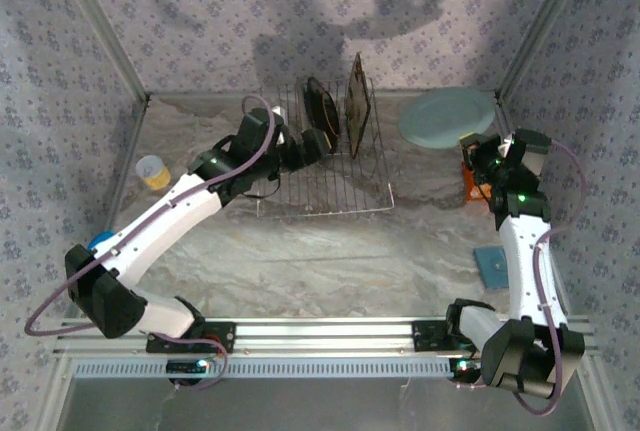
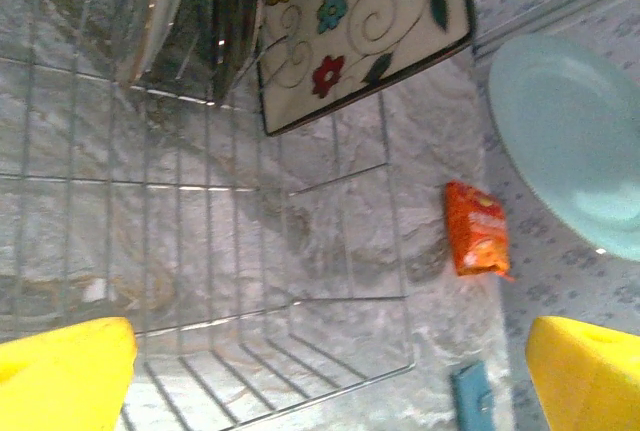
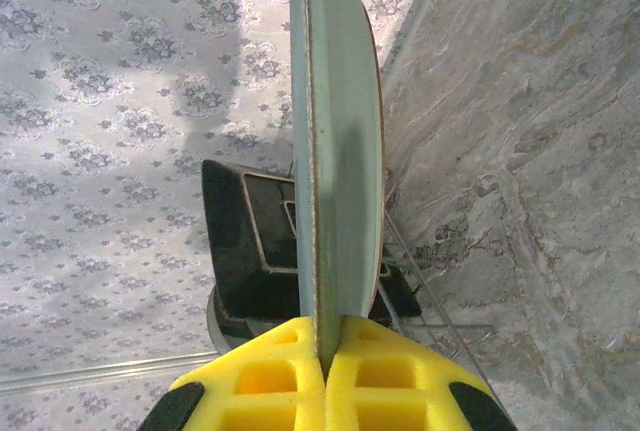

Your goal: Load the plates into the dish rack

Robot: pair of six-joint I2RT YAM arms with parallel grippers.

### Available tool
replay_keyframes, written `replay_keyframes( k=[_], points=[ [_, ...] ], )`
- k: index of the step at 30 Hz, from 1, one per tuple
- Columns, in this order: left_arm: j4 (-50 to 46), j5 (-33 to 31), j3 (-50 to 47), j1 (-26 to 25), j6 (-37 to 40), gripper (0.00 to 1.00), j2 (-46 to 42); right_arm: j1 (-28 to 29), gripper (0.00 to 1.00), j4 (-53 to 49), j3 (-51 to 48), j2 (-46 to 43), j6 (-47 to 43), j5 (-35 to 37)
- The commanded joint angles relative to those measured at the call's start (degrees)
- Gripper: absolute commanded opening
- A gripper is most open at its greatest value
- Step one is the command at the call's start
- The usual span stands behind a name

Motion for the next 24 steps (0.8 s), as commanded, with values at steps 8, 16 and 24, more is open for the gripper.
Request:
replay_keyframes(
  k=[8,16,24],
  points=[
    [12.49,1.53,1.42,-2.16,-7.23,0.99,4.29,2.74,0.00,5.74,6.02,-3.46,2.42,-0.34],
    [19.10,1.15,2.99,-3.04,-9.42,0.99,9.20,4.48,0.00,5.69,7.44,-3.66,3.89,-0.36],
    [25.15,2.63,4.96,-3.28,-13.09,0.99,13.59,6.08,0.00,5.28,8.30,-4.65,4.22,-0.01]
  ],
)
